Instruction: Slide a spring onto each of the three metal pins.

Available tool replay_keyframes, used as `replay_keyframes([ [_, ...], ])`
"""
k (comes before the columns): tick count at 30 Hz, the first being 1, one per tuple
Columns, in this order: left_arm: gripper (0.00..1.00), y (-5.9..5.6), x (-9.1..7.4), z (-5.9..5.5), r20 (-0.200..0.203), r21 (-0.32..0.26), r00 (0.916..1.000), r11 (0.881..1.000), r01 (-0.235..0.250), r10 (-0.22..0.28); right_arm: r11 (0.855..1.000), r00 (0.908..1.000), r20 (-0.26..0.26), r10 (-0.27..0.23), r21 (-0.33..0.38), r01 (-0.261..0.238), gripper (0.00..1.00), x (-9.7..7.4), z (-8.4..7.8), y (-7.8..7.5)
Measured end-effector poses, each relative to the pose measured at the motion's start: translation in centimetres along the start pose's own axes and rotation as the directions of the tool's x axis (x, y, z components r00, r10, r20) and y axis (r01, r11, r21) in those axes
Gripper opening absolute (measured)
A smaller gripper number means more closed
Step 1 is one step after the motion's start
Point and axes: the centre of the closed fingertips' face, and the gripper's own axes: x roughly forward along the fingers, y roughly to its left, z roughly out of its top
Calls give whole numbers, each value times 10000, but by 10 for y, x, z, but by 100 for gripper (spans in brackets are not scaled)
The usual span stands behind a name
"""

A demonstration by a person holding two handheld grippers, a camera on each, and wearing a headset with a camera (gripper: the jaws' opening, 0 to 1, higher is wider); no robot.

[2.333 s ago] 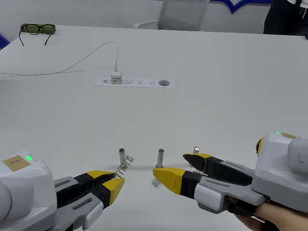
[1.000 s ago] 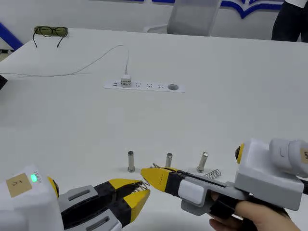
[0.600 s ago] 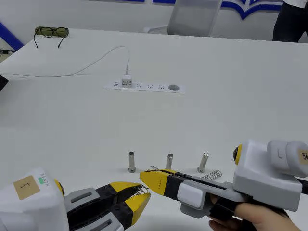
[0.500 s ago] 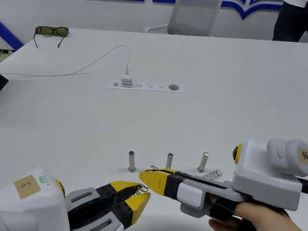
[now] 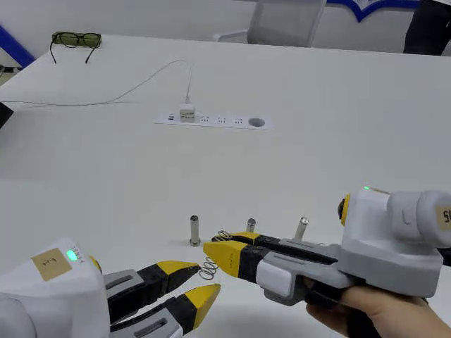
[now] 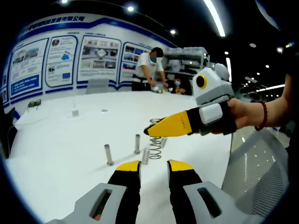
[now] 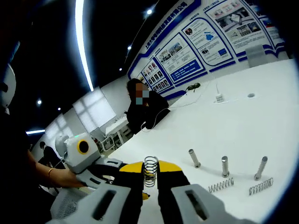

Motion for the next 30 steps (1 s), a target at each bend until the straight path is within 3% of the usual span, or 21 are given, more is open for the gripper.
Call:
replay_keyframes([
  [5, 28, 2, 0, -1, -67, -2, 9999, 10000, -89, 89, 9919, 9991, -216, -352, -1224, 323, 11, 3, 5, -6],
  [8, 33, 5, 1, -3, -108, -46, 9997, 9997, -236, 235, 9720, 9972, -297, -685, -2273, 600, 11, 7, 10, -11],
  [11, 36, 8, 0, -4, -167, 3, 9993, 9994, -345, 345, 9578, 9964, -268, -807, -2788, 700, 11, 10, 15, -13],
  [21, 43, 15, -1, -5, -108, -137, 9978, 9978, -650, 649, 9304, 9940, 105, -1084, -3510, 1052, 11, 22, 28, -25],
  [30, 50, 15, 2, -6, -214, 99, 9967, 9969, -778, 780, 9358, 9900, 447, -1340, -3231, 1412, 12, 33, 35, -39],
])
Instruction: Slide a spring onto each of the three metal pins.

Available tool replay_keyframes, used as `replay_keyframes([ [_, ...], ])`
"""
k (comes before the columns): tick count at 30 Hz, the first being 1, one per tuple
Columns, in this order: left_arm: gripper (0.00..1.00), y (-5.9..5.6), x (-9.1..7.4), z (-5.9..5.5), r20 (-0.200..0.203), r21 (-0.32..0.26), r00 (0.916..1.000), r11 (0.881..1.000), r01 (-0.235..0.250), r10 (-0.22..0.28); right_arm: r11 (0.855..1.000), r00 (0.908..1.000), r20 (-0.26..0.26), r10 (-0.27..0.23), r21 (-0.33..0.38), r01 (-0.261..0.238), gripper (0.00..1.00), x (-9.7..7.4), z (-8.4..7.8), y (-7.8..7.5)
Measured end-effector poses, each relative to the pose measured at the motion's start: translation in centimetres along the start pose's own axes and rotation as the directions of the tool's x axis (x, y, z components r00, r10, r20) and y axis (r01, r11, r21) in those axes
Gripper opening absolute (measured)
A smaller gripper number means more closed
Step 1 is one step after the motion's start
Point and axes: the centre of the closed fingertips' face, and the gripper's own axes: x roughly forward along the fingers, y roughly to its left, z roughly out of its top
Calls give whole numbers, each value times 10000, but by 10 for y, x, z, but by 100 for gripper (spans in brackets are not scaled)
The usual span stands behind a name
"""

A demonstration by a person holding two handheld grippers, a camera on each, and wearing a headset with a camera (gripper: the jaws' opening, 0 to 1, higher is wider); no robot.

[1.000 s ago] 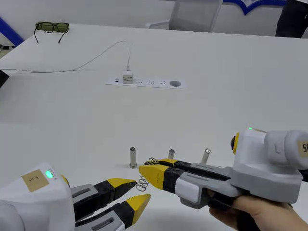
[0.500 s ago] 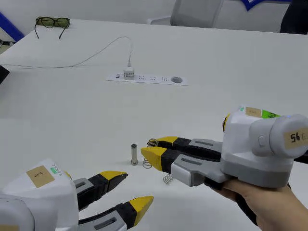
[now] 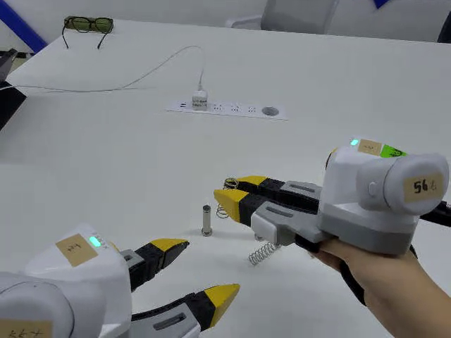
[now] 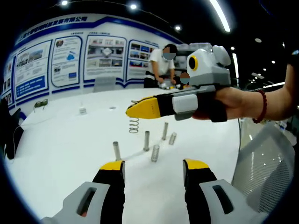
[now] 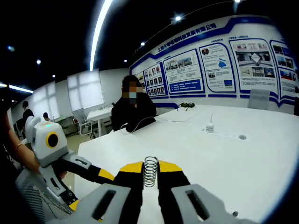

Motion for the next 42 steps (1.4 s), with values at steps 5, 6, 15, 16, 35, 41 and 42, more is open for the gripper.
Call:
replay_keyframes([
  [5, 56, 2, 1, -1, -48, 3, 9999, 9999, -100, 100, 10000, 9999, 91, -71, 62, 71, 12, 9, 2, -6],
  [6, 57, 2, 1, -1, -32, -16, 9999, 9999, -114, 114, 9999, 9999, 114, -97, 83, 96, 12, 12, 2, -7],
  [15, 65, 7, 1, -3, -77, -127, 9995, 9994, -319, 318, 9996, 9996, -37, -295, 4, 295, 12, 28, -6, -16],
  [16, 65, 7, 1, -4, -108, -110, 9994, 9994, -324, 322, 9994, 9994, -76, -348, 7, 348, 12, 30, -8, -17],
  [35, 83, 9, 3, -10, -420, -199, 9978, 9984, -522, 514, 9981, 9971, -469, -595, 127, 602, 12, 45, -26, -26],
  [41, 86, 12, 2, -8, -318, -266, 9978, 9979, -589, 581, 9979, 9967, -496, -643, 74, 647, 12, 46, -28, -25],
  [42, 86, 12, 2, -7, -304, -262, 9978, 9979, -590, 582, 9979, 9966, -510, -649, 32, 652, 12, 47, -28, -24],
])
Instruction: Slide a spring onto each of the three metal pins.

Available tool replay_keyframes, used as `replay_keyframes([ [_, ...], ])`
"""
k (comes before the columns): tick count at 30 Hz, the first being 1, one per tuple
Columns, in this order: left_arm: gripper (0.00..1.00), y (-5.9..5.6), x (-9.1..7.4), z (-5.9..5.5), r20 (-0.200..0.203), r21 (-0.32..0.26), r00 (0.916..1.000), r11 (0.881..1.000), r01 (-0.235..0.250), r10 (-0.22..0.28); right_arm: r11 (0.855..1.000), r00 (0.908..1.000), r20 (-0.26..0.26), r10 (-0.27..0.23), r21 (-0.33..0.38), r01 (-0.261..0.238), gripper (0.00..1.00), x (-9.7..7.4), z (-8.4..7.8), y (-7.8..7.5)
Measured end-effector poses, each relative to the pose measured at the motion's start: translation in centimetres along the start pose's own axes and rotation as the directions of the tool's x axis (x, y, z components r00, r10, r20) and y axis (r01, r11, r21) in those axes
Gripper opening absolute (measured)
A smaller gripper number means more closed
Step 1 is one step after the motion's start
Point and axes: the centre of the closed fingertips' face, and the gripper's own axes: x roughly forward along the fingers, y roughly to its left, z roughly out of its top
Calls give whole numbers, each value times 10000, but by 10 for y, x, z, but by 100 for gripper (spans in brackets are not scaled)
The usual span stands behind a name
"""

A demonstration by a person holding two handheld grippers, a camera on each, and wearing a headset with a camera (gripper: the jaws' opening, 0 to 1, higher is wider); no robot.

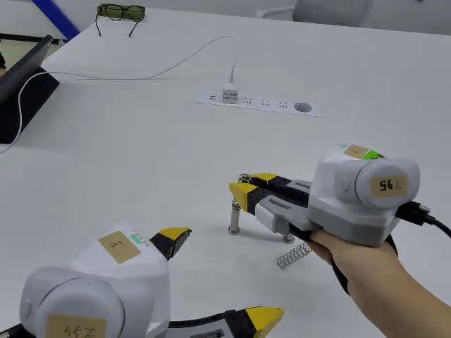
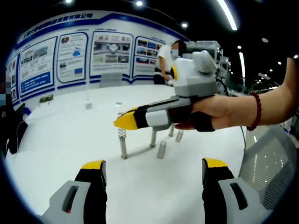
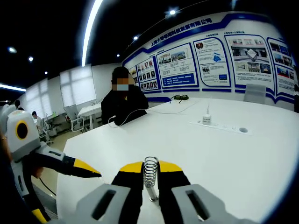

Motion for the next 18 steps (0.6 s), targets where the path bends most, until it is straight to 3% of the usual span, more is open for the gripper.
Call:
replay_keyframes([
  [10, 84, 1, -1, 0, -12, 22, 10000, 10000, -40, 41, 9956, 9994, -350, -80, -935, 47, 12, 2, -10, 4],
  [18, 83, 3, -2, 0, -20, 69, 10000, 9999, -91, 91, 9926, 9983, -561, -156, -1212, 87, 12, 5, -17, 4],
])
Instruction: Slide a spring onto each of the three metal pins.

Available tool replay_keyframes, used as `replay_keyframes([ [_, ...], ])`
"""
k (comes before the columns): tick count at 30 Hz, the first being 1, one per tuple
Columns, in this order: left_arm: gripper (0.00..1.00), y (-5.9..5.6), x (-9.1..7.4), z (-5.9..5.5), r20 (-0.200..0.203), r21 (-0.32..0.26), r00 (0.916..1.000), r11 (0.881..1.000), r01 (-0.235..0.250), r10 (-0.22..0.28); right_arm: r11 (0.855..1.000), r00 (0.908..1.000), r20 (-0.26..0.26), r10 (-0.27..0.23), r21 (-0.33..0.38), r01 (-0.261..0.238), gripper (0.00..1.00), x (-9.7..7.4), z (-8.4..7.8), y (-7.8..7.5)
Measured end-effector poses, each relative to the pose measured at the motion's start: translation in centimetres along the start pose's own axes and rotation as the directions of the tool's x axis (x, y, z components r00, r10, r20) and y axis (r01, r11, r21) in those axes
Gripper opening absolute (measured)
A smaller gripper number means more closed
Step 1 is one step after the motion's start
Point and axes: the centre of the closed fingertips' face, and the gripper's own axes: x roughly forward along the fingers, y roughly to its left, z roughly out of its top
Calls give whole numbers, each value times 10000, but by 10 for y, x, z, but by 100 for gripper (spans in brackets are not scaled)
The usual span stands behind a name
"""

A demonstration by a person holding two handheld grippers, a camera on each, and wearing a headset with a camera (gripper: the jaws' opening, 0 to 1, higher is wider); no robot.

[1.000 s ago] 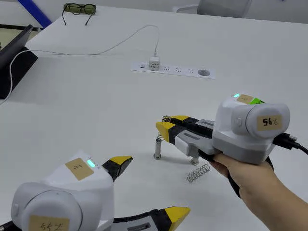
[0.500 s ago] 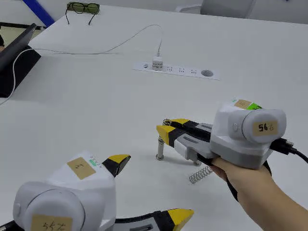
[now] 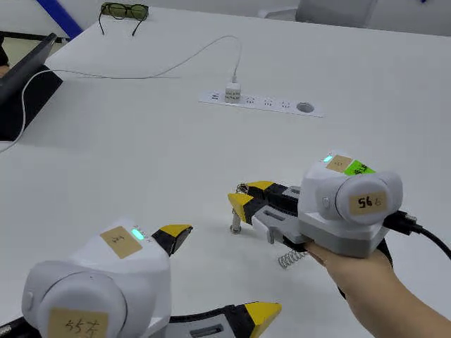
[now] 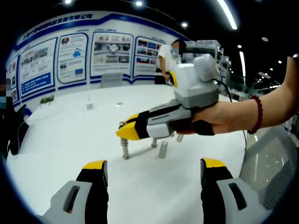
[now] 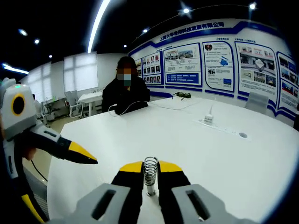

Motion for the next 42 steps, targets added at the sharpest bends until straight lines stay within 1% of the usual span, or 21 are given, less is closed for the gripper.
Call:
replay_keyframes([
  [4, 83, 1, 0, 0, -6, 7, 10000, 10000, -50, 50, 9999, 9998, -213, -61, -112, 59, 12, 1, -5, -1],
  [11, 82, 1, 0, -1, -69, 63, 10000, 10000, -47, 47, 10000, 9987, -502, -36, -83, 32, 12, 4, -14, -1],
  [16, 82, 2, 0, -2, -111, 49, 9999, 10000, -59, 59, 10000, 9973, -726, -68, 17, 69, 12, 7, -21, -1],
  [26, 80, 2, 0, -4, -218, 219, 9997, 9997, -89, 93, 9996, 9945, -1045, -95, 252, 122, 12, 11, -31, -1],
  [31, 80, 3, -1, -5, -261, 253, 9995, 9996, -148, 155, 9995, 9910, -1331, -105, 296, 146, 12, 11, -40, 0],
  [35, 79, 3, -1, -5, -291, 286, 9995, 9995, -148, 156, 9992, 9907, -1354, -115, 362, 165, 12, 12, -41, 0],
  [37, 80, 3, -1, -6, -317, 299, 9994, 9994, -145, 154, 9986, 9889, -1481, -94, 505, 170, 13, 12, -44, 0],
  [39, 80, 3, -1, -5, -313, 325, 9994, 9994, -147, 157, 9986, 9881, -1531, -144, 473, 219, 15, 10, -45, -1],
  [42, 80, 3, -1, -5, -309, 350, 9994, 9992, -171, 182, 9987, 9893, -1454, -105, 469, 175, 18, 7, -40, 1],
])
